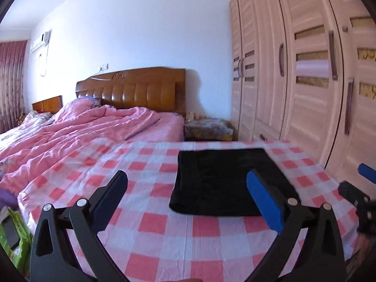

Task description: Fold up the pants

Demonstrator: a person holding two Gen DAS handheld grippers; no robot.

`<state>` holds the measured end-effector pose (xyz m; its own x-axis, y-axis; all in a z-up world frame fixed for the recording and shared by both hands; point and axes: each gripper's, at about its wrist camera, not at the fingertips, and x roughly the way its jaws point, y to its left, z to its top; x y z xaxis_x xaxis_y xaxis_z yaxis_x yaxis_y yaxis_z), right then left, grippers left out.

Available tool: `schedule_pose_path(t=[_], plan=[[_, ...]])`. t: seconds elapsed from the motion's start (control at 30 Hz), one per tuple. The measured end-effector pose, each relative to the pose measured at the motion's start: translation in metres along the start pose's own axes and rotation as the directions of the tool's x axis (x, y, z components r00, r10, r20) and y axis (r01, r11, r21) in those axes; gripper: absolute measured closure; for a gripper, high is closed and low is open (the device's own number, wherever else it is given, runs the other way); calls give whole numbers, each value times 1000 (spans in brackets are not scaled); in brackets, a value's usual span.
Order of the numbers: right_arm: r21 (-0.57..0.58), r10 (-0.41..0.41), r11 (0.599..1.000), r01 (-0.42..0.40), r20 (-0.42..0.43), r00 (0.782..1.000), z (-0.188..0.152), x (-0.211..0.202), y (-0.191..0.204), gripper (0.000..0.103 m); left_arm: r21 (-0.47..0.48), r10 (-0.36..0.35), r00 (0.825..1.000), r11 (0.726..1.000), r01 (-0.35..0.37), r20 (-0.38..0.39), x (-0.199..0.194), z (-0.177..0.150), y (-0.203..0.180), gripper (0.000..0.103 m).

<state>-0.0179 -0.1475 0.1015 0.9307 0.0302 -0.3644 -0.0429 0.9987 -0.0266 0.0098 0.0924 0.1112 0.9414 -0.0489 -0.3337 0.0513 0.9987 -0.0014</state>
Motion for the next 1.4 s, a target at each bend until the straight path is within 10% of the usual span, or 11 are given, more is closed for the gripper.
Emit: schedule_pose_path(t=[0.17,0.53,1.4], plan=[[-64,-10,998,8,-37,999,-22,6,21,4,48,146,988,988,-143,-48,13,-25,-14,2],[-56,-45,997,44,-9,999,-37,4,25,4,-4,33,987,999,-34,-157,27,-62,-17,2],[-69,-28,998,8,-295,955,-79,54,29,4,-24,0,937,1000,-9,-349,59,-93,-16,2]])
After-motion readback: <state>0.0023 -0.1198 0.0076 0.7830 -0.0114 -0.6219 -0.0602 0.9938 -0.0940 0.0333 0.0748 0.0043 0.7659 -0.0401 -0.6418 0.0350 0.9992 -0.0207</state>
